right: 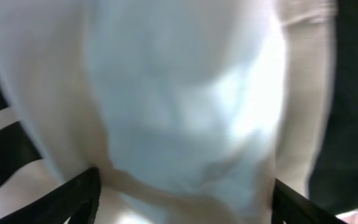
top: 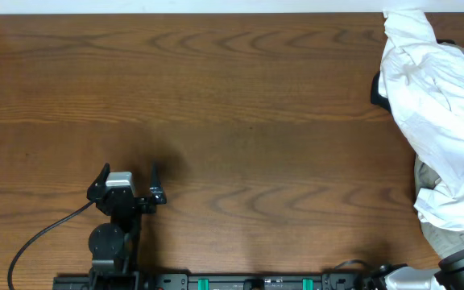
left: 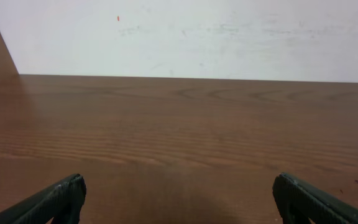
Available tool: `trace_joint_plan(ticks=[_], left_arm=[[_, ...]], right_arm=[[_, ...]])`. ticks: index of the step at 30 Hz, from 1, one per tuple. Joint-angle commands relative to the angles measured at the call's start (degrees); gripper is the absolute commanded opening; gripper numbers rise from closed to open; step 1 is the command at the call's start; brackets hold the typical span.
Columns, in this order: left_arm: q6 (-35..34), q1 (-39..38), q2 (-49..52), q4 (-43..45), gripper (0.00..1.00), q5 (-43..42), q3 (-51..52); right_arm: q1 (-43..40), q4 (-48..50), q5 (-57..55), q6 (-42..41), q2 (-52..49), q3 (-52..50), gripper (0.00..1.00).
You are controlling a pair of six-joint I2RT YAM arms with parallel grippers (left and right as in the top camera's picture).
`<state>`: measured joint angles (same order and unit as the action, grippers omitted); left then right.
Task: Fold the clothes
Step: 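Reach into the pile and grasp the white shirt with the right gripper, then pull the white shirt out of the pile toward table center with right gripper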
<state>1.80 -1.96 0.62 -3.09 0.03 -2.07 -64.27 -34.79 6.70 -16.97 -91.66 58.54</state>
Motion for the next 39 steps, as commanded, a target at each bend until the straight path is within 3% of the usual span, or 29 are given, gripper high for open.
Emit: trace_joint_plan(ticks=[1, 5, 7, 12, 15, 16, 22, 27, 33, 39], left_arm=[[0.76, 0.28, -0.39, -0.92, 0.98, 0.66, 1.84], [0.76, 0.28, -0.39, -0.92, 0.98, 0.66, 1.84], [0.76, 0.28, -0.39, -0.92, 0.98, 0.66, 1.84], [0.76, 0.28, -0.39, -0.92, 0.98, 0.66, 1.84], [0.76, 0.28, -0.39, -0.92, 0.98, 0.66, 1.84], [0.76, 0.28, -0.39, -0.92, 0.98, 0.66, 1.84], [0.76, 0.28, -0.39, -0.92, 0.98, 0.66, 1.84], [0.76, 0.28, -0.39, -0.92, 0.98, 0.66, 1.84], [0.76, 0.28, -0.39, -0.92, 0.98, 0.66, 1.84], [0.76, 0.28, -0.39, -0.92, 0.98, 0.66, 1.84]], right_arm=[[2.71, 0.2, -1.64, 1.44, -0.11, 0.63, 0.74], [4.11, 0.09, -3.91, 1.44, -0.11, 0.63, 0.73], [4.07, 0.09, -3.85, 1.4, -0.11, 0.63, 0.65], [4.31, -0.04, -2.56, 1.38, -0.09, 0.63, 0.24], [4.74, -0.26, 1.51, 1.36, 0.07, 0.63, 0.03], [5.09, -0.28, 3.37, 1.33, 0.26, 0.63, 0.01], [9.38, -0.57, 11.45, 0.68, 3.5, 0.66, 0.01], [17.73, -0.72, 16.2, -0.37, 8.37, 0.66, 0.01], [36.39, -1.95, 17.46, -1.55, 11.63, 0.66, 0.01], [57.99, 0.5, 13.64, -8.72, 10.95, 0.66, 0.01]])
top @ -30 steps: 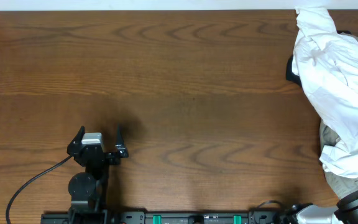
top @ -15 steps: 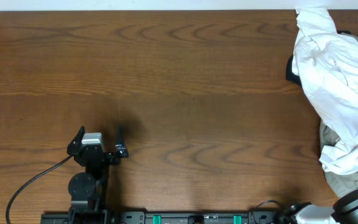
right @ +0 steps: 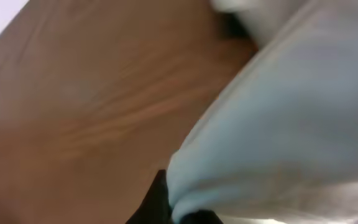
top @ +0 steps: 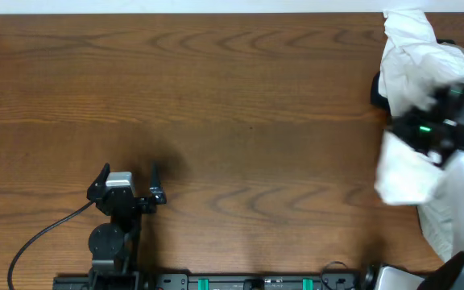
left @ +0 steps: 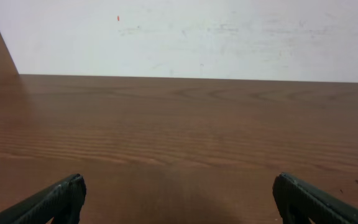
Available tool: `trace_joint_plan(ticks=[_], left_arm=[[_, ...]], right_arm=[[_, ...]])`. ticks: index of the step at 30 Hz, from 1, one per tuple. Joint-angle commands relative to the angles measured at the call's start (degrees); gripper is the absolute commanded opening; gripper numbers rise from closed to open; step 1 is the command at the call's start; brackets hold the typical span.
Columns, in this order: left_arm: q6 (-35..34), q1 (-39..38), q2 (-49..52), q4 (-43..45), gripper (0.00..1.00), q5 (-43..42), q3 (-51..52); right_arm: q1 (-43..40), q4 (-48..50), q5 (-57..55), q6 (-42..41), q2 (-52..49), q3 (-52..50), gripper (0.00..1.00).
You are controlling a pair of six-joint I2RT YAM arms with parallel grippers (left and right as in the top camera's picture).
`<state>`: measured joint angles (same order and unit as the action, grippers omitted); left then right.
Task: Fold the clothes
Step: 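Pull the white shirt out of the pile toward table center with right gripper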
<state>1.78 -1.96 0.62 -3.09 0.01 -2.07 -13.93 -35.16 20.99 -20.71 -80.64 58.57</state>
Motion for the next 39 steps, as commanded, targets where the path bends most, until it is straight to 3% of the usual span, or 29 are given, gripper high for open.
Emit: trace_joint_plan(ticks=[1, 10, 17, 27, 30, 37, 39], left_arm=[[0.79, 0.28, -0.39, -0.92, 0.98, 0.68, 1.84], [0.79, 0.28, -0.39, -0.92, 0.98, 0.68, 1.84], [0.79, 0.28, -0.39, -0.92, 0.98, 0.68, 1.84], [0.79, 0.28, -0.39, -0.92, 0.98, 0.68, 1.84], [0.79, 0.28, -0.39, -0.92, 0.98, 0.68, 1.84], [0.79, 0.28, -0.39, -0.92, 0.98, 0.68, 1.84], [0.79, 0.28, -0.39, -0.92, 0.98, 0.68, 1.84]], right_arm=[[10.38, 1.64, -1.25, -5.97, -0.2, 0.63, 0.01], [38.38, 12.0, -10.78, -17.18, -4.72, 0.63, 0.03], [49.99, 22.4, -12.17, -23.45, -14.25, 0.63, 0.07], [58.16, 35.56, -10.03, -27.3, -23.8, 0.63, 0.06], [59.12, 36.76, -10.03, -27.08, -23.85, 0.63, 0.22], [56.52, 35.08, -10.12, -20.35, -20.04, 1.36, 0.3], [54.66, 30.97, -11.26, -17.73, -16.98, 2.8, 0.38]])
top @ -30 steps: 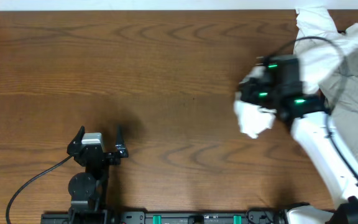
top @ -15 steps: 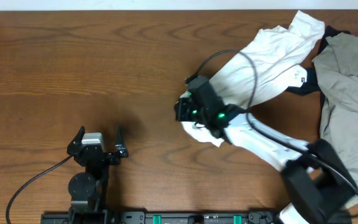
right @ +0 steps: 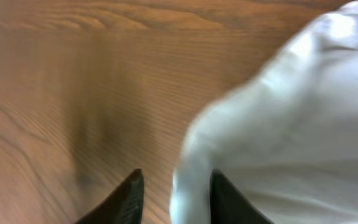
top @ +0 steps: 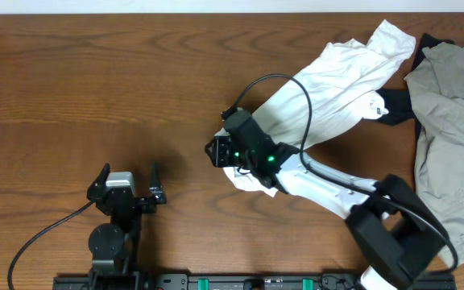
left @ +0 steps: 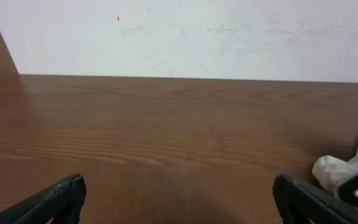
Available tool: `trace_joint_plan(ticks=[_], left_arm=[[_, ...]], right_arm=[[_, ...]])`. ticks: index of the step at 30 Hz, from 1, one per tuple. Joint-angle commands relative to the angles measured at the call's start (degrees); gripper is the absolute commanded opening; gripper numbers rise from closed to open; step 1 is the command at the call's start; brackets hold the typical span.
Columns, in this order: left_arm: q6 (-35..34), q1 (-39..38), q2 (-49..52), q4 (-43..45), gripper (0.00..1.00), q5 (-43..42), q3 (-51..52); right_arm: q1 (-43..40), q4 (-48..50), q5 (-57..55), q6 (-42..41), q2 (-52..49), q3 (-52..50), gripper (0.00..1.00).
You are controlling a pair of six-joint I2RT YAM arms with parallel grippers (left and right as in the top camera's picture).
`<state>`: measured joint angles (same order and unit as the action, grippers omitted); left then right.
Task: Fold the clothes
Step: 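Pull the white shirt out of the pile toward table center with right gripper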
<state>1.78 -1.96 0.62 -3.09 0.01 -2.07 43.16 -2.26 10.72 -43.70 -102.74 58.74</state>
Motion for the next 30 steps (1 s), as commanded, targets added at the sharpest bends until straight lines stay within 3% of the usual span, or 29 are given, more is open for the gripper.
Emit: trace_joint_plan(ticks=[1, 4, 7, 11, 16, 22, 30], left_arm=[[0.79, 0.28, -0.39, -0.92, 0.98, 0.68, 1.84], [0.79, 0.28, -0.39, -0.92, 0.98, 0.68, 1.84], [0.79, 0.28, -0.39, -0.92, 0.98, 0.68, 1.84], [0.79, 0.28, -0.39, -0.92, 0.98, 0.68, 1.84], [0.79, 0.28, -0.39, -0.92, 0.98, 0.68, 1.84], [0.79, 0.28, -0.39, -0.92, 0.98, 0.68, 1.84], [0.79, 0.28, -0.39, -0.92, 0.98, 0.68, 1.84]], right_arm=[[-3.43, -5.01, -2.34, 6.54, 6.86, 3.67, 0.45], [-6.91, -16.83, -8.55, 10.49, 12.59, 7.52, 0.65], [-11.26, -29.88, -16.72, 13.16, 17.86, 11.47, 0.99], [-21.24, -43.12, -22.25, 12.76, 23.74, 13.57, 0.99], [-37.99, -52.28, -15.37, 11.17, 25.49, 13.42, 0.99], [-51.74, -52.87, -8.85, 12.39, 22.18, 9.88, 0.99], [-54.93, -47.67, -7.1, 19.34, 16.96, 8.02, 0.99]])
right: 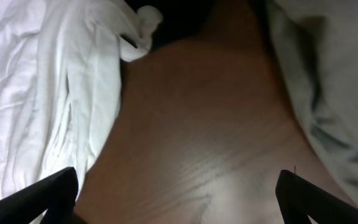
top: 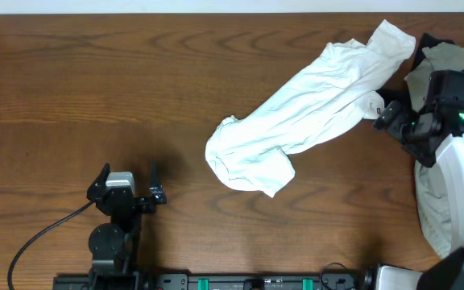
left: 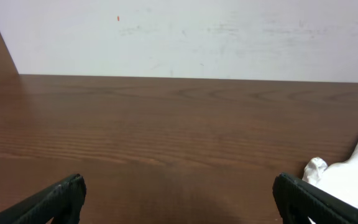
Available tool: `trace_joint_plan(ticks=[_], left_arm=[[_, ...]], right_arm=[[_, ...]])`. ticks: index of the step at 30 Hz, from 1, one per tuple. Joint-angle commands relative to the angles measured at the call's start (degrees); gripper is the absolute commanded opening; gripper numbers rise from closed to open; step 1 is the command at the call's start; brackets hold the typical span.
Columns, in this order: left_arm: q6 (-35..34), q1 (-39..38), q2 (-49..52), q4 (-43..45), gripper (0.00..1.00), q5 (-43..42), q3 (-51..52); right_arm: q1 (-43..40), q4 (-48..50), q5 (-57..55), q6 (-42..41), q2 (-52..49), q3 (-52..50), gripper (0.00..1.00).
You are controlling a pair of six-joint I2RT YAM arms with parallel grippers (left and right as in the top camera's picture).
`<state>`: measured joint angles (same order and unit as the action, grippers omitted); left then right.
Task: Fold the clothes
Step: 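Pull the white shirt out of the pile toward table center with right gripper, then reach the left gripper to the shirt's near end and grasp it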
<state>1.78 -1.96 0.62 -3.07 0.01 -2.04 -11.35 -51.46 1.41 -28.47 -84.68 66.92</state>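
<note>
A white garment lies crumpled in a long diagonal strip from the table's middle to the far right; its near end shows in the left wrist view. My right gripper hovers open beside its right end, over bare wood, with the white cloth to its left and nothing between the fingers. A grey garment is heaped at the right edge, partly under my right arm. My left gripper stands open at the front left, empty.
A black cloth peeks out at the far right between the white and grey garments, and shows dark at the top of the right wrist view. A cable trails from the left arm's base. A pale wall backs the table.
My right gripper was at the table's middle, shut on the white garment's near end. Now it is open at the right, beside the garment's far end. The garment lies released on the wood.
First the white garment covered the pile at the right edge, with my right gripper buried in it. Then the gripper held it lifted there. Then it held the cloth at mid-table, stretched out. Now the cloth lies free. The left arm never moved.
</note>
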Motion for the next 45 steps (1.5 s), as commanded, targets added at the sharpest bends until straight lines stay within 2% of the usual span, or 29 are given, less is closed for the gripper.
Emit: trace_joint_plan(ticks=[1, 6, 15, 17, 19, 23, 27, 29, 35, 37, 40, 45], left_arm=[[0.79, 0.28, -0.39, -0.94, 0.98, 0.68, 1.81], [0.79, 0.28, -0.39, -0.94, 0.98, 0.68, 1.81], [-0.15, 0.26, -0.39, 0.63, 0.98, -0.22, 1.81], [-4.39, 0.28, -0.39, 2.1, 0.98, -5.99, 1.81], [-9.94, 0.28, -0.39, 3.76, 0.98, -17.31, 1.81], [-12.11, 0.28, -0.39, 3.74, 0.98, -41.0, 1.81], [-13.0, 0.28, -0.39, 3.58, 0.98, -48.87, 1.81], [-15.8, 0.28, -0.39, 3.61, 0.98, -49.51, 1.81], [-35.63, 0.26, 1.11, 3.28, 0.98, -49.51, 1.77], [-38.53, 0.26, 3.1, 3.17, 0.98, -49.51, 1.22], [-36.96, 0.28, 7.39, 3.23, 0.98, -49.09, -1.49], [-28.02, 0.28, 17.03, 3.15, 0.98, -48.85, -11.43]], right_arm=[[-0.42, 2.36, 2.29, 4.87, -1.64, -0.15, 0.99], [-0.37, 6.86, 1.86, 9.49, -6.45, -0.17, 0.99], [-0.63, 14.38, 3.13, 10.99, -13.11, -0.17, 0.99], [-0.63, 16.09, 4.04, 12.52, -13.11, -0.17, 0.99], [-0.66, 16.96, 4.04, 12.9, -13.11, -0.17, 0.99], [-0.66, 17.0, 4.02, 13.14, -13.11, -0.17, 0.99], [-0.66, 16.74, 4.02, 14.45, -13.11, -0.17, 0.99], [-0.63, 16.72, 4.22, 14.43, -13.11, -0.17, 0.99], [-0.63, 15.61, 5.29, 14.45, -13.11, -0.17, 0.99], [-0.63, 14.91, 5.29, 14.43, -13.11, -0.17, 0.99], [-0.63, 13.86, 5.29, 14.45, -13.11, -0.17, 0.99], [-0.63, 11.78, 5.29, 15.47, -13.11, -0.17, 0.99]])
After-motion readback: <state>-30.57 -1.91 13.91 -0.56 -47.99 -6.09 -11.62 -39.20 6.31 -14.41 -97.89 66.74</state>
